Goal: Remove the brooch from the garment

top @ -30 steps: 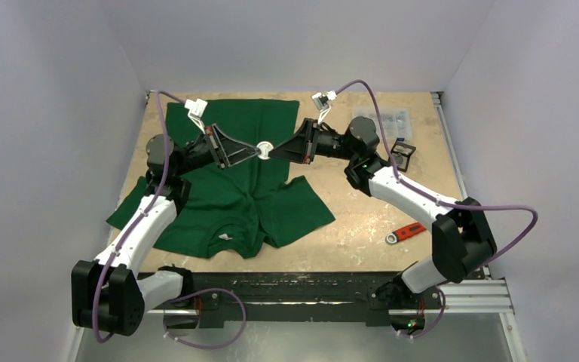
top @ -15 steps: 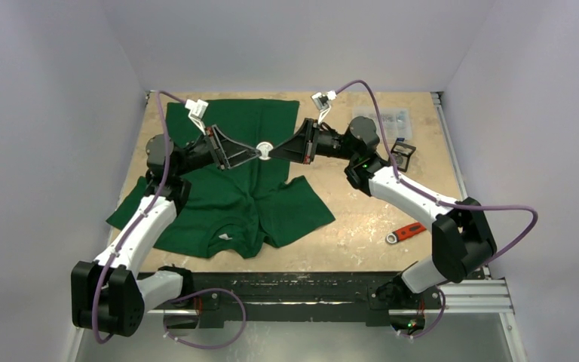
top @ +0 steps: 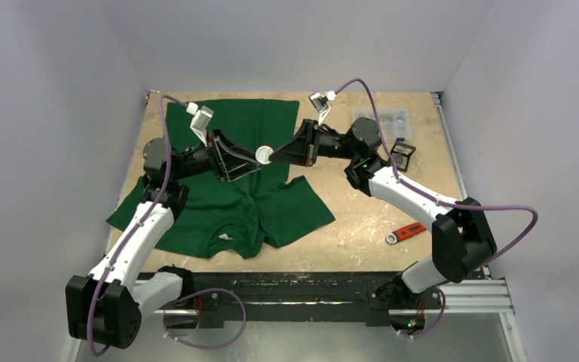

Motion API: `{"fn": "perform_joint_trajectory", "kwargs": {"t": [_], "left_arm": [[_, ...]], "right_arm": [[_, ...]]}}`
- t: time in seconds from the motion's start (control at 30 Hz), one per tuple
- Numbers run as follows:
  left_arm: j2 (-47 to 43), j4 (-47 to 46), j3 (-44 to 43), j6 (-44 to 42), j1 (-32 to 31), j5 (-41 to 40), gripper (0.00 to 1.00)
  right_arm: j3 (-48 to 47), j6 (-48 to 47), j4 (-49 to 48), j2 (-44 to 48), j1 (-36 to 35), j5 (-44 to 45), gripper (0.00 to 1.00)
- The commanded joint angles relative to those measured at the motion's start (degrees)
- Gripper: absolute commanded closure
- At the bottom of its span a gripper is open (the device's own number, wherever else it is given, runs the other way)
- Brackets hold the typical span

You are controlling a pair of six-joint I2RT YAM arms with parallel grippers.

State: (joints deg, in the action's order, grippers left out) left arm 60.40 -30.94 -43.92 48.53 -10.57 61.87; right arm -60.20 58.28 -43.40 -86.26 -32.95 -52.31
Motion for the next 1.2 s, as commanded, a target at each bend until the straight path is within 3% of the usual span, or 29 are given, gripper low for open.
{"fn": "perform_joint_trajectory", "kwargs": {"t": [0.0,0.33,0.6,0.93,1.17], "left_arm": [[-0.2,0.4,-2.0,-5.1,-0.9,0.9,0.56],[2.0,-5.1,-3.9,0.5,-2.3,-0.4,0.56],[2.0,-3.6,-5.1,1.2,-3.2,-1.9,0.58],[2.3,-1.3,-5.2,1.0,-3.4,-3.7,0.76],[1.9,-0.6,-4.2,0.1,-3.4,-3.5,0.79]], "right_arm": [[-1.1,0.9,-5.0,-0.3,-0.2,-2.8,1.0],[-1.1,0.5,-4.5,-0.2,-0.4,-2.8,1.0],[-1.4,0.3,-4.4,-0.6,-0.6,-2.5,1.0],[-1.3,-0.2,-4.4,-0.1,-0.8,-2.3,1.0],[-1.0,-0.3,-4.6,0.4,-0.8,-2.1,1.0]]}}
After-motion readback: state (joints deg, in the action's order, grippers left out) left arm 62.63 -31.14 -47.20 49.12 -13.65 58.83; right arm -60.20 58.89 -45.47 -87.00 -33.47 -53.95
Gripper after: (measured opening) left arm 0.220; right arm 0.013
